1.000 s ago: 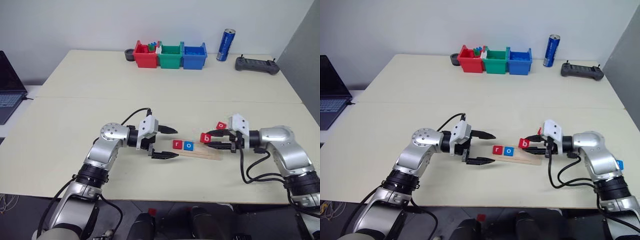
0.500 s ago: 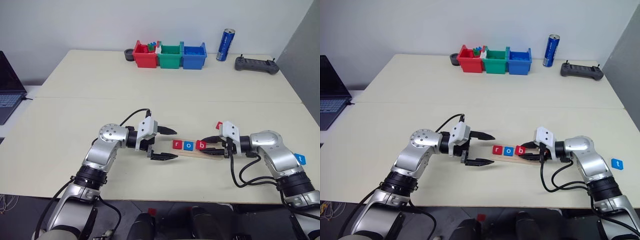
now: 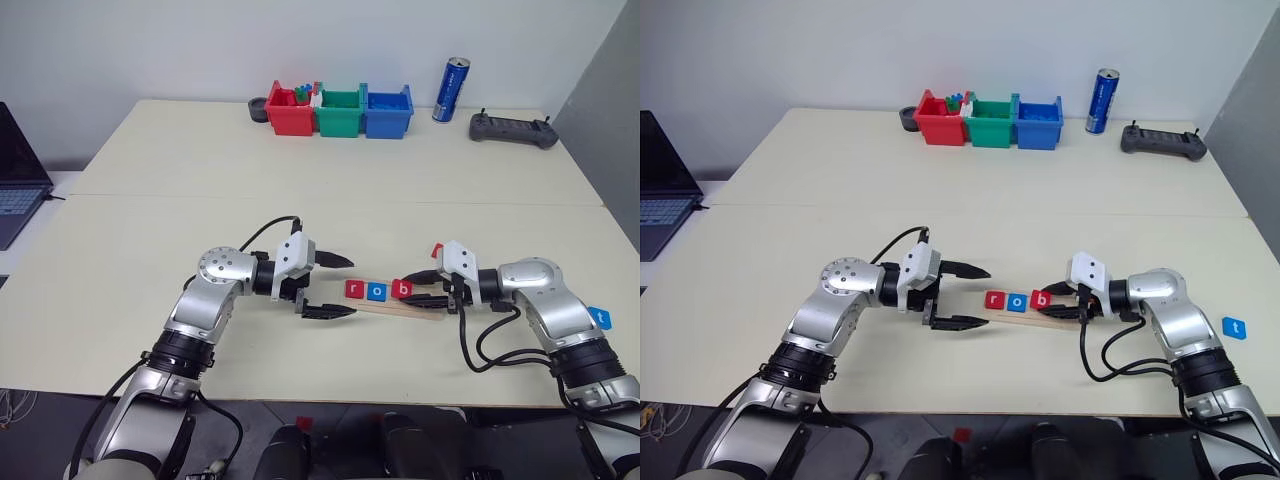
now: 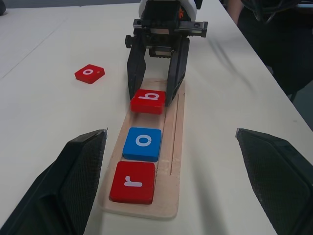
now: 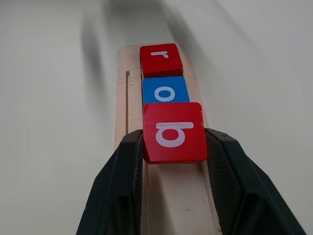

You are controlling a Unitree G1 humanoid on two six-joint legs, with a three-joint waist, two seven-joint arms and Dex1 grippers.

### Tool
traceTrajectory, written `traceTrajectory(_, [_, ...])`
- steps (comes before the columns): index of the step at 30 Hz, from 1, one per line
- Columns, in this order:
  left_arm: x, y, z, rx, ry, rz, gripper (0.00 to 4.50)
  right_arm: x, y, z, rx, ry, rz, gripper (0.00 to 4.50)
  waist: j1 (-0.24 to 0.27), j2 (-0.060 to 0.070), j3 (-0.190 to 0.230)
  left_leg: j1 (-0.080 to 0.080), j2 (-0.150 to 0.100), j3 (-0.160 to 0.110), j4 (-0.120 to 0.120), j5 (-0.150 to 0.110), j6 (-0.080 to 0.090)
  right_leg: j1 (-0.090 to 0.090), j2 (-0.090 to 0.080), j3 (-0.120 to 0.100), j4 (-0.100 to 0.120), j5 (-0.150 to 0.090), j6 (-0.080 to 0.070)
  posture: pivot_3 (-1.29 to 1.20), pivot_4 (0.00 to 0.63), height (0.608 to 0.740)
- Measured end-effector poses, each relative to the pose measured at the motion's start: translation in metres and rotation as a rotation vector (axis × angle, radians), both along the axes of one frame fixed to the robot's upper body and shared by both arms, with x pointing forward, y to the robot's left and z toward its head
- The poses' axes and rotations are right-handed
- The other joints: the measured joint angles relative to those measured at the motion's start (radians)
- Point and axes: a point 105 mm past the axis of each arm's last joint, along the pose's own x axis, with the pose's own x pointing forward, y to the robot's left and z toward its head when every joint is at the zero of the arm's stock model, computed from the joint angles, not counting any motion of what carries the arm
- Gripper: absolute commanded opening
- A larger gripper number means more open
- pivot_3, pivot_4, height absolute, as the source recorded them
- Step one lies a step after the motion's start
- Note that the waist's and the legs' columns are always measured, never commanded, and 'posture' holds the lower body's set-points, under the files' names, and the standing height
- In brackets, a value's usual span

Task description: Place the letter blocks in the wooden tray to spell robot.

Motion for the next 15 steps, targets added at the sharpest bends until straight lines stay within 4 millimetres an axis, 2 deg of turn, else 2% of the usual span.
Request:
traceTrajectory(13, [0.0030,0.0005,-0.0006,-0.002,0.000,0.009,4.50,-0.0001,-0.0036,-0.0040,-0.021,0.016,-0.001,1.46,0.000,0.000,0.000,0.000,0.000,0.000,0.000,0.000,0.000,0.000,0.000,0.000,0.000,0.000,0.000,0.00,0.150,0.740])
traceTrajectory(15, [0.0030,0.0005,-0.0006,-0.002,0.000,0.009,4.50,-0.0001,-0.0040,-0.0045,-0.025,0.016,-0.001,2.18,0.000,0.000,0.000,0.000,0.000,0.000,0.000,0.000,0.000,0.000,0.000,0.000,0.000,0.000,0.000,0.00,0.150,0.740])
